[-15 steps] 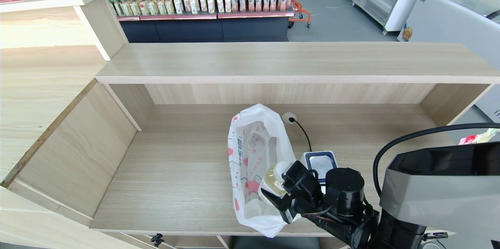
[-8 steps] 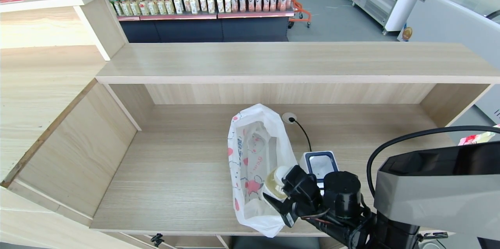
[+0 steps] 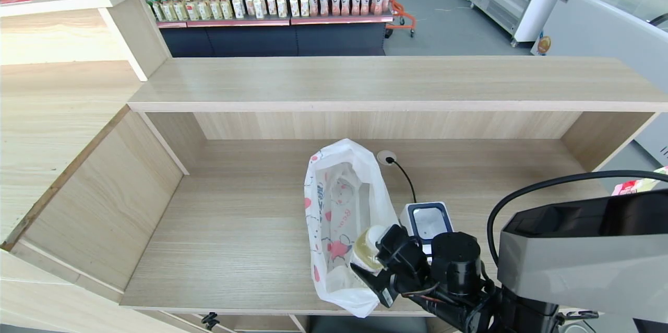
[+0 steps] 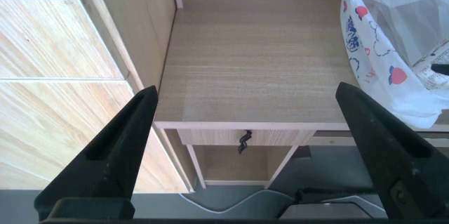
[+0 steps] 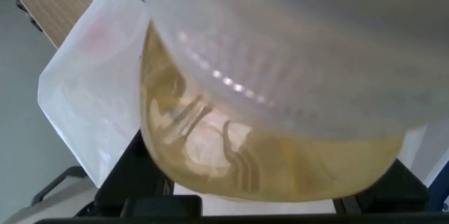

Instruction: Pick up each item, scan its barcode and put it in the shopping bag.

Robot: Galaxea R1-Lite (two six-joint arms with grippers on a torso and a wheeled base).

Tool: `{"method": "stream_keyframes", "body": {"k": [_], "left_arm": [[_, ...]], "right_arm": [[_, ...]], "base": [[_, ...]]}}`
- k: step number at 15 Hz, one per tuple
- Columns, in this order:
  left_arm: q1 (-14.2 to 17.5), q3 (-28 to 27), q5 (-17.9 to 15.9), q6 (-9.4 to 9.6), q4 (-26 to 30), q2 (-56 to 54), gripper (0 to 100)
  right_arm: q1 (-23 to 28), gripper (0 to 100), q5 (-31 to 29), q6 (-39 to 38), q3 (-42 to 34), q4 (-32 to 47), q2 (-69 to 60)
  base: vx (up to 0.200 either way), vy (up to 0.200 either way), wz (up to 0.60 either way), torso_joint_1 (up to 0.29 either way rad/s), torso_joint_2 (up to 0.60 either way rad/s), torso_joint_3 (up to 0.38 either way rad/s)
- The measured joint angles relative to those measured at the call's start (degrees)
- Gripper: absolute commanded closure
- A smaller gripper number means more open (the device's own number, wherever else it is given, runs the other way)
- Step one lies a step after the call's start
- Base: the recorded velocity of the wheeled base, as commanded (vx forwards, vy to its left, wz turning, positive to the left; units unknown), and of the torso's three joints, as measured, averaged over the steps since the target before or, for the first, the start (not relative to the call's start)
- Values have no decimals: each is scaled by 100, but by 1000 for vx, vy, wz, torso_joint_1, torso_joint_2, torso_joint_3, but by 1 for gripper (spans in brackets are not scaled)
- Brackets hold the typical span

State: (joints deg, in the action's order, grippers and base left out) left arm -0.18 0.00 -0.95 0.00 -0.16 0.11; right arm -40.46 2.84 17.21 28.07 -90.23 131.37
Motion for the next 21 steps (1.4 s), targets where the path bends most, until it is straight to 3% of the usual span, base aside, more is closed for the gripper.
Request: {"method": "stream_keyframes", "body": {"k": [7,12,17,19,21], "left_arm": [[0,0,-2,0,0,0,0],[0,0,-2,0,0,0,0],[0,0,-2,0,0,0,0],[0,0,0,0,0,0,0],[0,0,-2,0,0,0,0]], "right_arm": [[-6,0,-5,5,-60,29,-188],[-22,0,11,30,-457,185,-1047],[221,0,5,-46,-482,1306,-2402],[378,0,-22,-158,-363,2310,-3084],[719,0,-93,-252,-151,3886,-3953]], "base": [[0,0,0,0,0,0],[0,0,0,0,0,0],[0,0,0,0,0,0],[0,0,0,0,0,0],[0,0,0,0,0,0]]}}
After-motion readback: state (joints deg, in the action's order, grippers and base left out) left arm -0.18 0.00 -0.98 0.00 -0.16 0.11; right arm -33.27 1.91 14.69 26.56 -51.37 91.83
